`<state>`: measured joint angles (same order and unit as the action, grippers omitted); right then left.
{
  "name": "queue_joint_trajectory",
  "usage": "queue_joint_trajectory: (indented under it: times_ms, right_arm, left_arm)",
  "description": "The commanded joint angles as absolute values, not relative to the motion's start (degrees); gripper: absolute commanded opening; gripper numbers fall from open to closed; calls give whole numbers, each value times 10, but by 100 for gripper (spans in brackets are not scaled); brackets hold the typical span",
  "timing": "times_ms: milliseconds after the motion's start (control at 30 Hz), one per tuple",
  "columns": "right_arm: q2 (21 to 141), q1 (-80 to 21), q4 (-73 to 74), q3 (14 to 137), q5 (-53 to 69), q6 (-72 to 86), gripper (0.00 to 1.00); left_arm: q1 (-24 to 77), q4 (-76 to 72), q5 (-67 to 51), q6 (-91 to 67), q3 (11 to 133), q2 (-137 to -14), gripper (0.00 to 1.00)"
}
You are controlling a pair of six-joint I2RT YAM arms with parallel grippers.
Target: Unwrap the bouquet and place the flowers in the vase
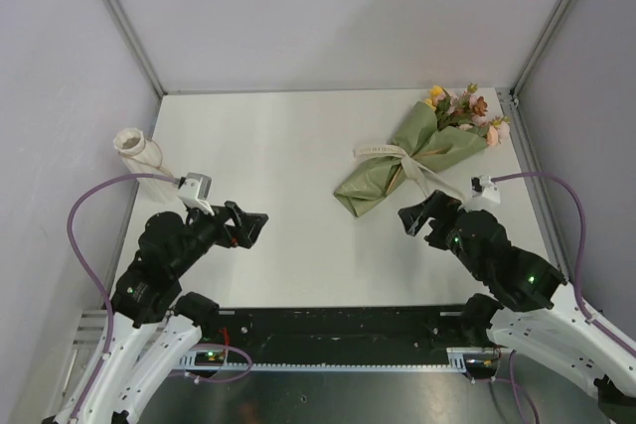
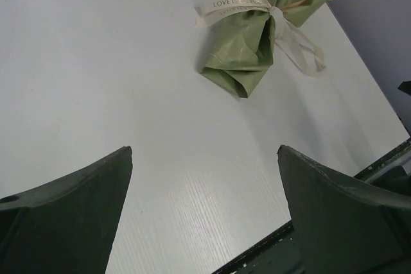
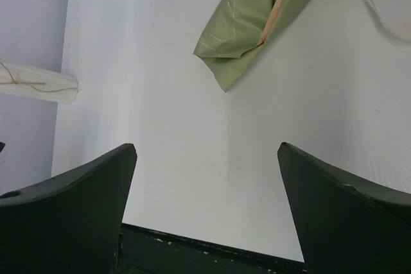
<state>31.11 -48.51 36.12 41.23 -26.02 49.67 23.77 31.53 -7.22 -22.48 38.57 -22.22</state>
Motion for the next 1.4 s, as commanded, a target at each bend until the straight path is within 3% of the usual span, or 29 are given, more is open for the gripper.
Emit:
queue_joint_trajectory:
  times_ms: [0,367,567,733,967,1367]
  right_arm:
    - [303,-483,356,415,-290,516,99]
    - [342,-481,339,414,-352,528,99]
    - [406,-474,243,398,-364,487,96]
    - [504,-426,158,375,-363,553,86]
    - [667,-374,-56,340,-300,594,64]
    - [881,-316,-239,344,-181,625,54]
  left_arm:
    - [240,309,-79,-221,385,-217,100]
    - [240,309,-77,-220,384,-214,100]
    - [240,309,-78,-219,383,-214,100]
    - [240,309,-82,-220,382,-210,100]
    - [240,309,-91,-219,381,-214,100]
    - [240,309,-85,-219,381,-207,100]
